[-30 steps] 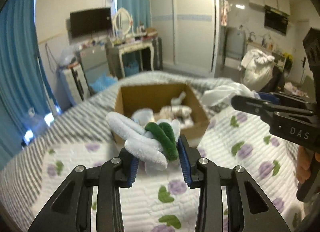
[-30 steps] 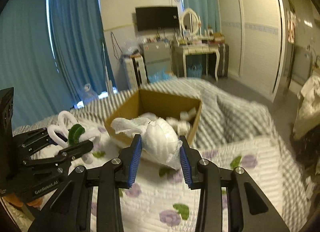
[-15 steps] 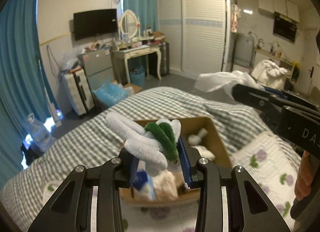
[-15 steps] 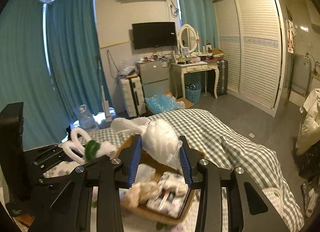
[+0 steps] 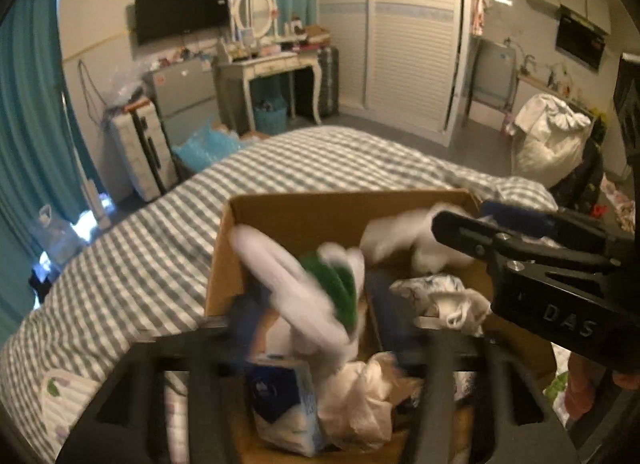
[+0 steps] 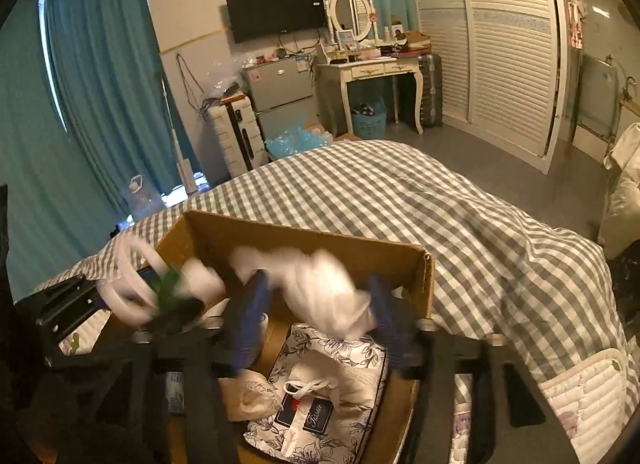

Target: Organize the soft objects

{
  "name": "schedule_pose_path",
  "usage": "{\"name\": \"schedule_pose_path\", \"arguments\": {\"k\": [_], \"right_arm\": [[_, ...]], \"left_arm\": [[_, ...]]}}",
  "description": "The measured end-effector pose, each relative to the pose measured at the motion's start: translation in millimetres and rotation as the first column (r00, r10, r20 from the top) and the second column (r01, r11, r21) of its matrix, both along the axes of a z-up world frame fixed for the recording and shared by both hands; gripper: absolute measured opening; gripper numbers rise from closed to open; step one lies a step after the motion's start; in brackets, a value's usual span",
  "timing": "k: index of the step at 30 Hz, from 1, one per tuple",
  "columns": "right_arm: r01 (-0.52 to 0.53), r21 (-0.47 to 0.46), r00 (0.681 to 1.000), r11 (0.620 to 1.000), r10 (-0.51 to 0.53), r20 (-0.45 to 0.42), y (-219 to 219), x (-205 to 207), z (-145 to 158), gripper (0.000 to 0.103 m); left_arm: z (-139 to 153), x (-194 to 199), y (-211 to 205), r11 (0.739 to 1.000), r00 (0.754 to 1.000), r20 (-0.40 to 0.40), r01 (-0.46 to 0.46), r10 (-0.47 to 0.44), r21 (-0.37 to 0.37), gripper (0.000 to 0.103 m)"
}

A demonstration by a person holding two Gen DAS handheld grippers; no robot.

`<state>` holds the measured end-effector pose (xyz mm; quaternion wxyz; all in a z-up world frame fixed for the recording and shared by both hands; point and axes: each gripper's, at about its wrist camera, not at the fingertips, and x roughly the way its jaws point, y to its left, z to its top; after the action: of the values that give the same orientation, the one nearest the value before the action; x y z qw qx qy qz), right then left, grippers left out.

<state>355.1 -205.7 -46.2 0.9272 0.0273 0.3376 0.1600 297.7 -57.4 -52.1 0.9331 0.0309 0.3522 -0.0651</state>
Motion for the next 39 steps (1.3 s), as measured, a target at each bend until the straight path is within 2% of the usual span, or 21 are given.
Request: {"name": "schedule_pose_path", "arguments": {"k": [3, 7, 12, 16, 19, 21, 22, 24, 28, 30, 35, 39], "right_arm": [[0.015, 0.001, 1.000, 1.000, -0.015, 0.011, -4.9, -5.2, 8.6, 0.069], [0.039, 0.011, 0.998, 0.999, -0.040, 0.041, -15.4, -29.5, 42.6, 0.069], [0.054, 0.008, 0.989, 0.999, -0.055, 0.138, -29.2, -83.9, 114.8, 0.069], [0.089, 0.021, 0.964, 0.996, -0.091, 0.249, -46.1, -149.8, 180.6, 0.070], [0.090, 0.043, 0.945, 0.995, -0.099, 0.311, -58.3, -197.4, 209.5, 0.082], [0.080, 0.032, 0.931, 0.996, -0.086, 0.354, -61.9, -228.0, 222.0, 0.101], [0.074, 0.035, 0.921, 0.997, -0.082, 0.380, -63.4, -243.2, 224.1, 0.103], [0.080, 0.042, 0.907, 0.996, -0.090, 0.412, -64.4, -271.7, 222.0, 0.103], [0.038, 0.078, 0.916, 0.996, -0.066, 0.396, -62.3, -302.1, 206.8, 0.103], [0.032, 0.090, 0.910, 0.995, -0.067, 0.408, -60.3, -315.3, 196.8, 0.103], [0.046, 0.124, 0.899, 0.991, -0.095, 0.427, -56.0, -320.2, 159.6, 0.103], [0.057, 0.102, 0.900, 0.993, -0.096, 0.425, -44.2, -304.5, 122.2, 0.103]], "left_arm": [[13.2, -11.8, -0.7, 0.999, 0.999, 0.037, -0.025, 0.025, 0.022, 0.075], [52.2, -32.1, 5.8, 0.999, 0.997, 0.063, -0.049, 0.050, -0.021, 0.075], [123.9, -82.5, 1.4, 0.999, 0.979, 0.198, -0.049, 0.047, 0.009, 0.075], [188.0, -144.1, -3.5, 0.998, 0.937, 0.346, -0.062, 0.048, 0.029, 0.076], [222.1, -193.0, -5.9, 0.998, 0.903, 0.428, -0.059, 0.041, 0.029, 0.077], [234.1, -217.2, -6.2, 0.999, 0.896, 0.444, -0.030, 0.015, 0.026, 0.089], [237.6, -231.8, -6.7, 0.999, 0.891, 0.454, -0.025, 0.009, 0.029, 0.089], [237.8, -250.0, -9.2, 0.999, 0.879, 0.477, -0.040, 0.018, 0.037, 0.089], [228.4, -274.0, -6.1, 0.998, 0.859, 0.509, -0.062, 0.043, 0.020, 0.089], [217.6, -281.4, -3.1, 0.997, 0.851, 0.522, -0.071, 0.058, 0.004, 0.089], [176.8, -276.0, 6.4, 0.996, 0.864, 0.496, -0.091, 0.081, -0.005, 0.089], [135.0, -257.0, 23.1, 0.990, 0.870, 0.476, -0.142, 0.130, -0.012, 0.089]]}}
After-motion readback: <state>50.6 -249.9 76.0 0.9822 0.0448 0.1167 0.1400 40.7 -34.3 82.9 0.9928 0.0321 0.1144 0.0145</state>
